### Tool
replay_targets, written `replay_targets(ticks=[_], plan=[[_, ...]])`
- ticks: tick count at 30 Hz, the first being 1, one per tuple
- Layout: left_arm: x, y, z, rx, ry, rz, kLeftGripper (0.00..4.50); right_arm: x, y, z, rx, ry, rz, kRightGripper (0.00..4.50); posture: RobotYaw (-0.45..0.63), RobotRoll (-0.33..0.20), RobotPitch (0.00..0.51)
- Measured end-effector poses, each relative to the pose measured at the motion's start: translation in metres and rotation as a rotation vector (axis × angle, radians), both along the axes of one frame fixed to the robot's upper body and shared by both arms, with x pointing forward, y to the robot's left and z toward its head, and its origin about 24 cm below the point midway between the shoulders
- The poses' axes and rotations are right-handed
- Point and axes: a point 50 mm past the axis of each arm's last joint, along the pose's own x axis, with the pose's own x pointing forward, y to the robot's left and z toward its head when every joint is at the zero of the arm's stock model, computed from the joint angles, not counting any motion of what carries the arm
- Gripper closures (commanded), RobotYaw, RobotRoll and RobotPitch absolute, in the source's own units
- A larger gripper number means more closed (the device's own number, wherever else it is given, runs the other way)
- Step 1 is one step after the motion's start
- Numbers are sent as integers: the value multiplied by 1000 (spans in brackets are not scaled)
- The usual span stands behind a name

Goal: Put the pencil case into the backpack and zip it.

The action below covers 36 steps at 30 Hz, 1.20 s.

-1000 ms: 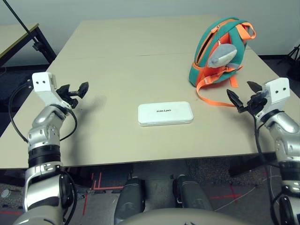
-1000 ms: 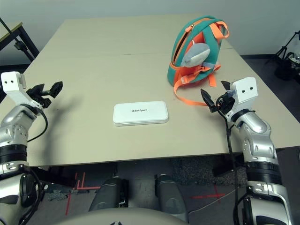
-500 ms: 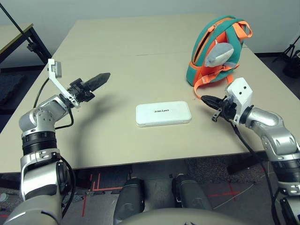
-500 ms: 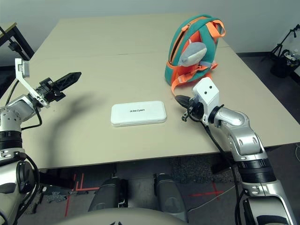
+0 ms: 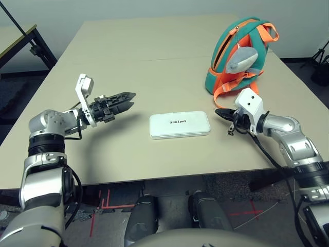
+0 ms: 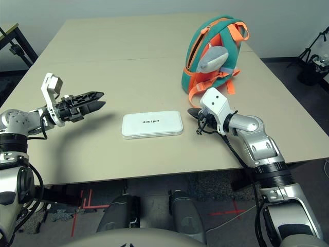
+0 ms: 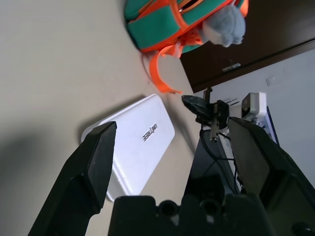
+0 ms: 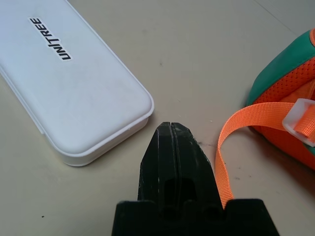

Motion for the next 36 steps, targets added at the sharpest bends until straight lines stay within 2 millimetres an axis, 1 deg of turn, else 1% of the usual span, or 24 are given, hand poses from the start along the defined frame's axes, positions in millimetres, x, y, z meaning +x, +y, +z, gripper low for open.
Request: replay_targets(ticks=[5, 12, 15, 21, 23, 30, 33, 36], plan=[[-1, -3, -7, 8, 65, -52, 0, 0, -3, -3, -23, 5, -3, 4482, -185, 0, 58], [-2, -8, -20, 69, 132, -111, 0, 1, -8, -6, -67, 1, 4, 4482, -189, 0, 55], [-3, -10, -27, 83, 150, -122, 0, 1, -8, -7, -74, 1, 8, 4482, -190, 0, 55], [-4, -22, -43, 105, 182, -164, 0, 1, -5, -6, -65, -12, 26, 4482, -186, 0, 55], [-4, -23, -46, 107, 191, -165, 0, 1, -4, -6, -63, -15, 30, 4482, -191, 0, 49], [-5, -22, -48, 110, 191, -160, 0, 6, -5, -1, -64, -36, 31, 4482, -180, 0, 44], [-5, -21, -49, 113, 188, -162, 0, 6, -5, -4, -96, -29, 38, 4482, -174, 0, 43], [-6, -21, -50, 114, 186, -165, 0, 5, -5, -14, -165, -5, 66, 4482, -169, 0, 43]])
